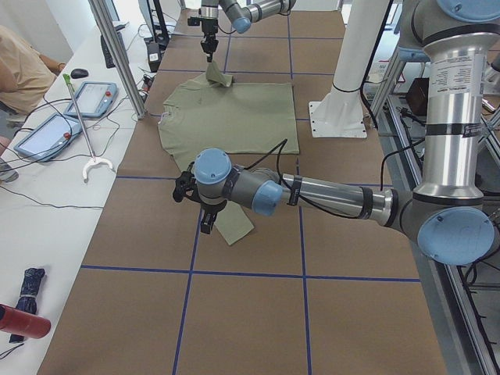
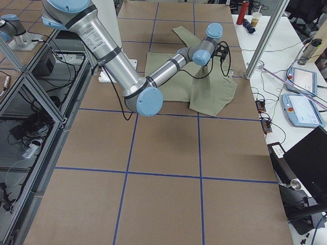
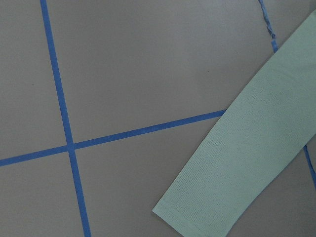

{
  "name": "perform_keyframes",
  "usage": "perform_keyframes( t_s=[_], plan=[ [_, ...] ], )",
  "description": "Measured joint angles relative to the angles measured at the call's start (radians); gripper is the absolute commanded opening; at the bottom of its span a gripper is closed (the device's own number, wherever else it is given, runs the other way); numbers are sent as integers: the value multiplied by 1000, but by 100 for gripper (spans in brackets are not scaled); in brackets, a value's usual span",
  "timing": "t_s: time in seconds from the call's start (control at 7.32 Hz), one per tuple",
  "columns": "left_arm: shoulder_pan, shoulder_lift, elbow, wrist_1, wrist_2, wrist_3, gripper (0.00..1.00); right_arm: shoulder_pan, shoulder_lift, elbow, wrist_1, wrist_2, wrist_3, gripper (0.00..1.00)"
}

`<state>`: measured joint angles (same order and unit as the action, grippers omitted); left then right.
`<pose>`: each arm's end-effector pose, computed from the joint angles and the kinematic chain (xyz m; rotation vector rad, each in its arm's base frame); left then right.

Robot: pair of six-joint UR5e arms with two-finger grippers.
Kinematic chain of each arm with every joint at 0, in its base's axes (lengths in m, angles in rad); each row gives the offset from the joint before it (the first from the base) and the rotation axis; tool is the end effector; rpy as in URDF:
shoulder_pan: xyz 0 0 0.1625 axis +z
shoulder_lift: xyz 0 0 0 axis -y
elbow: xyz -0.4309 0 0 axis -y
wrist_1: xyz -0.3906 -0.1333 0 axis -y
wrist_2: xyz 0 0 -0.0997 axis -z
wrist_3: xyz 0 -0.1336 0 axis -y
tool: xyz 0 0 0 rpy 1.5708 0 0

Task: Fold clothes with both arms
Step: 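Carry the sleeve with the right gripper across the shirt toward the collar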

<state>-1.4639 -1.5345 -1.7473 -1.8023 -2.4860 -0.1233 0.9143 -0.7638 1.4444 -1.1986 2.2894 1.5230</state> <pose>0.0254 -0.4937 0.5782 0.2391 0.9378 0.1549 -0.4228 -0.6230 0.1779 -0.1109 -1.1923 0.3837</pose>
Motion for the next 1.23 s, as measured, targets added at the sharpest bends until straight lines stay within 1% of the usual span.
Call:
perform_keyframes(
  t_s=[0.14, 0.27, 0.55, 0.68, 0.82, 0.96, 1.09, 1.23],
  plan=[
    [0, 0, 3, -1, 0, 0, 100, -68, 122, -76, -1, -91, 52, 0],
    [0, 1, 5, -1, -1, 0, 100, -133, 219, -158, 6, -167, 76, 0],
    [0, 2, 7, -2, -3, 1, 100, -234, 295, -266, 59, -292, 86, 0],
    [0, 2, 8, -2, -4, 1, 100, -265, 314, -302, 84, -332, 87, 6],
    [0, 2, 9, -3, -5, 1, 100, -289, 326, -327, 111, -367, 88, 81],
    [0, 2, 11, -3, -5, 1, 100, -306, 342, -363, 136, -400, 88, 83],
    [1, 1, 15, -3, -5, 1, 100, -320, 373, -411, 150, -431, 88, 90],
    [1, 0, 17, -4, -7, -7, 100, -333, 401, -448, 156, -460, 88, 92]
  ],
)
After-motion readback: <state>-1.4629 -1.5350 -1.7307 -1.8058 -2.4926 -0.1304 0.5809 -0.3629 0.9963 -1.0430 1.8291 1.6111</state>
